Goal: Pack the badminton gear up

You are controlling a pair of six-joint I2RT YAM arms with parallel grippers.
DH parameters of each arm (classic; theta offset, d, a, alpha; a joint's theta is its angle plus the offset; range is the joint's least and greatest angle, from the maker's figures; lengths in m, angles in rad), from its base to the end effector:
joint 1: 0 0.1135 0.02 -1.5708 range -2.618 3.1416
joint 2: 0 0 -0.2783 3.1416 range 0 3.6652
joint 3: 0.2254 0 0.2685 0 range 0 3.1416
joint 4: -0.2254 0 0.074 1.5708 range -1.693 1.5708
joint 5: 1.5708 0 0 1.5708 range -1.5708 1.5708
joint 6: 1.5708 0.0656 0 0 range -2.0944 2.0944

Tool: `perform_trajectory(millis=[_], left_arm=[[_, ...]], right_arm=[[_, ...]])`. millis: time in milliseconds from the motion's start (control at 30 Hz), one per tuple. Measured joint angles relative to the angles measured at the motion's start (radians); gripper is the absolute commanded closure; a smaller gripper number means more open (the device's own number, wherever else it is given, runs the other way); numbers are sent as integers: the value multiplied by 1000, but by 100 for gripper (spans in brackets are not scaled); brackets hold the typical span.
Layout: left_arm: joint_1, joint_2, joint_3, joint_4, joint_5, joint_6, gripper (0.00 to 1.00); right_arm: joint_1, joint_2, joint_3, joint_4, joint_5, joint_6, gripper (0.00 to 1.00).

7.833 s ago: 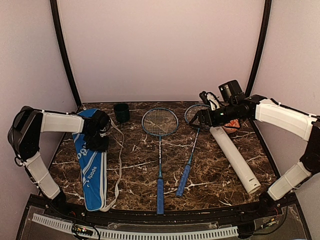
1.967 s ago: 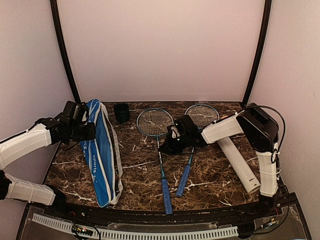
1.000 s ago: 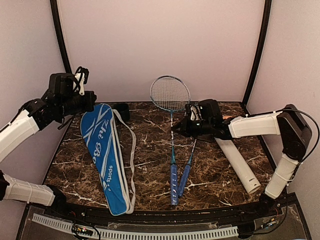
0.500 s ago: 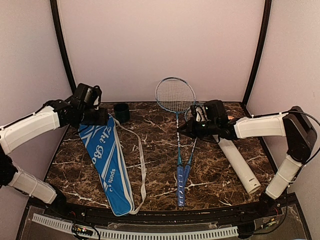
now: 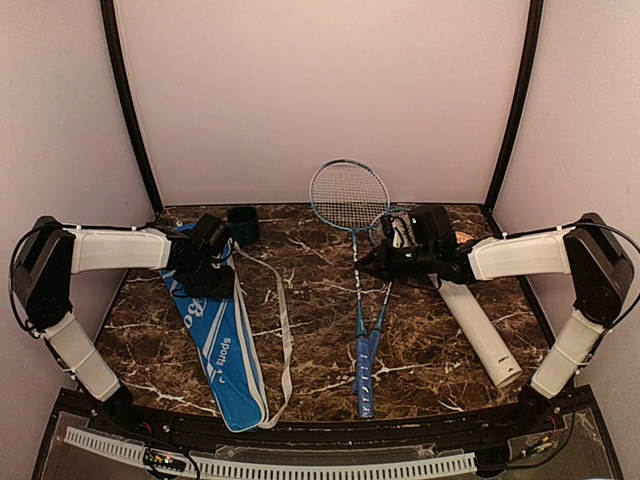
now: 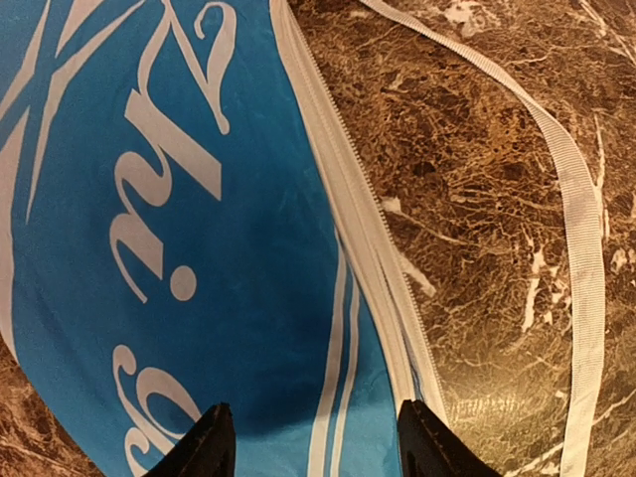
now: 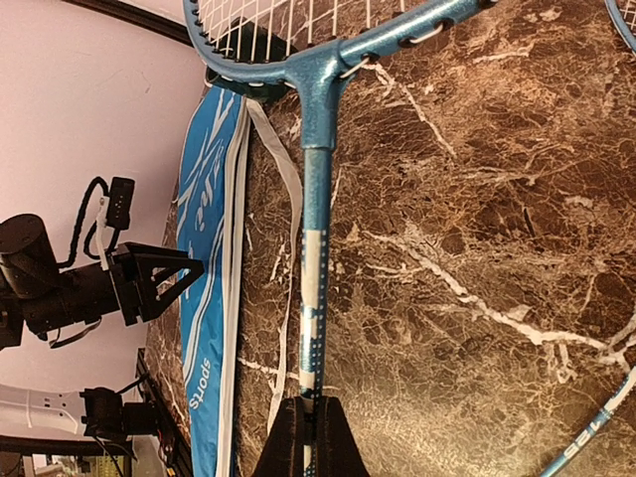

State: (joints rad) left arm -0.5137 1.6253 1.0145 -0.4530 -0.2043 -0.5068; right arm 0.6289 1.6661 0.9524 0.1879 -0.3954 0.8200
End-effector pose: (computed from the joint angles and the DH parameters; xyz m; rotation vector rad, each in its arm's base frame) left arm 0.3123 -0.1609 0.1696 -0.0601 2.6008 -0.0964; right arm 0.3086 0.2557 0.1971 -0.0448 2.3240 1.2277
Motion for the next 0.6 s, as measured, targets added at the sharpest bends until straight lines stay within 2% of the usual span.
perform_trajectory(millis=[167,367,600], left_arm=[[-1,54,25,9,-2,-4,34],[-1,119,65,27,-13,-3,34],[-2,189,82,32,-37,-2,52]], right_arm=[[-3,4,-11,11,-10,1,100],[-6,13,-11,28,-23,1,100],[-12,23,-11,45,-34,4,100]])
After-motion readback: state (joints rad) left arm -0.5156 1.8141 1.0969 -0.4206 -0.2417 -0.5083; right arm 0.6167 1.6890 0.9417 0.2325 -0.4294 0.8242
